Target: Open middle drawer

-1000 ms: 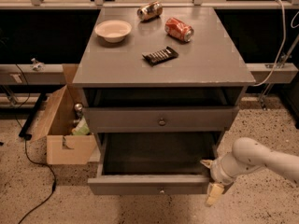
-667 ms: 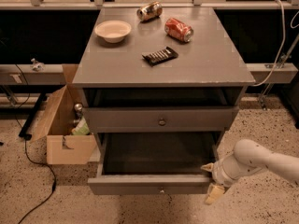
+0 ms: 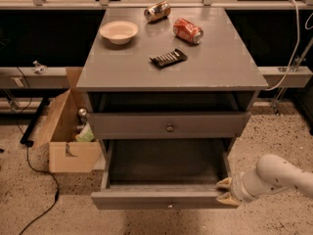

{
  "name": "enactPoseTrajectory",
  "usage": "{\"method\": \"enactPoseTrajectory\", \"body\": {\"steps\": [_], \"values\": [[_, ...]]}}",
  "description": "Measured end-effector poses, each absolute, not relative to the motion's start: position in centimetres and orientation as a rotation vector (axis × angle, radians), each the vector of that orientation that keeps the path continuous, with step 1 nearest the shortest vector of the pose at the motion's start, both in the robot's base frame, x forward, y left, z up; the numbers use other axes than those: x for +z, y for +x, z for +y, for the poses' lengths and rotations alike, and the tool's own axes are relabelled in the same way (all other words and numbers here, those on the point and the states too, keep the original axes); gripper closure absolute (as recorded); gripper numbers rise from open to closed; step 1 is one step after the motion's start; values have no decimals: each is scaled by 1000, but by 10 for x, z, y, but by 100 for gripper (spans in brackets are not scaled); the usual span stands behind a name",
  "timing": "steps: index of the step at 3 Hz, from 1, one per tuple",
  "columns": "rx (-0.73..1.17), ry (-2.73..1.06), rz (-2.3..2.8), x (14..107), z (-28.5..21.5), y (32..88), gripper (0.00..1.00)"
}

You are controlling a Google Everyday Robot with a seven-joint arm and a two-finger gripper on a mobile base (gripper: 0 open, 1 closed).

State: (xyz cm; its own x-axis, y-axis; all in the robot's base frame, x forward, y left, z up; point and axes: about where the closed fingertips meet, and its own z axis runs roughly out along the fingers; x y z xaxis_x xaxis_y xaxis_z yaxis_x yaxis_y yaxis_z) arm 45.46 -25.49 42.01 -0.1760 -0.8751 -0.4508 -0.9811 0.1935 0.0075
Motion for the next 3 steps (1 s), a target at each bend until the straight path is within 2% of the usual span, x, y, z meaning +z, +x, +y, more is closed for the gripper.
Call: {"method": "enactPoseTrajectory", "body": {"steps": [1, 2, 3], "values": [[424, -1746, 2129, 420, -255, 455, 92], [424, -1746, 2129, 420, -255, 455, 92], [424, -1746, 2129, 420, -255, 455, 69]]}}
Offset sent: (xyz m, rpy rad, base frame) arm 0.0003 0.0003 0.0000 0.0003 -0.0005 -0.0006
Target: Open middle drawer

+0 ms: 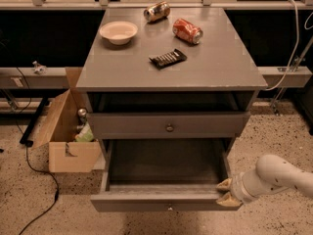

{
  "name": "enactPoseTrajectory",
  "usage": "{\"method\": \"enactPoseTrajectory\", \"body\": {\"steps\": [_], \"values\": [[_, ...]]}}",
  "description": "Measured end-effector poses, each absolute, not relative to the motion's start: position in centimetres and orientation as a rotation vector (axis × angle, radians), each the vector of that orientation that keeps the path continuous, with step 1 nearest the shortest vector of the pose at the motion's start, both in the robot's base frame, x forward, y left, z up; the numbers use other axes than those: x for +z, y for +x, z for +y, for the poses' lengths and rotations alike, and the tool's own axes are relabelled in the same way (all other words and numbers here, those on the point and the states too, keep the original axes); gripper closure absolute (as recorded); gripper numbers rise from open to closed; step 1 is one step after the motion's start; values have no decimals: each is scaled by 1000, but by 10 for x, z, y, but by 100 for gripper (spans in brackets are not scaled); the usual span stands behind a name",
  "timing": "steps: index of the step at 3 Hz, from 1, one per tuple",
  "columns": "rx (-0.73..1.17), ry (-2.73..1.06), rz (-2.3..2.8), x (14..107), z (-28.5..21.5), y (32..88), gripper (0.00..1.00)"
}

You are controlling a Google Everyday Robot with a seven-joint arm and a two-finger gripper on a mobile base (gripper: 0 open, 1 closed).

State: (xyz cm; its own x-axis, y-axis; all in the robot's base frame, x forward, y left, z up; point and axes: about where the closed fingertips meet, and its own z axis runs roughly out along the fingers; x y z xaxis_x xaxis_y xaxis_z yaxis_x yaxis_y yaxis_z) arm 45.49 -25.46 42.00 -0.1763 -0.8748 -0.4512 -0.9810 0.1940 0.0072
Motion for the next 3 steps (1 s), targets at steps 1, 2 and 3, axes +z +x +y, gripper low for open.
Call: {"method": "enactPoseTrajectory", "body": {"steps": [1, 2, 3], "values": [[424, -1746, 2129, 420, -255, 455, 46], [413, -1740, 2108, 430, -258, 456, 23], [367, -1732, 2079, 463, -271, 456, 0]]}}
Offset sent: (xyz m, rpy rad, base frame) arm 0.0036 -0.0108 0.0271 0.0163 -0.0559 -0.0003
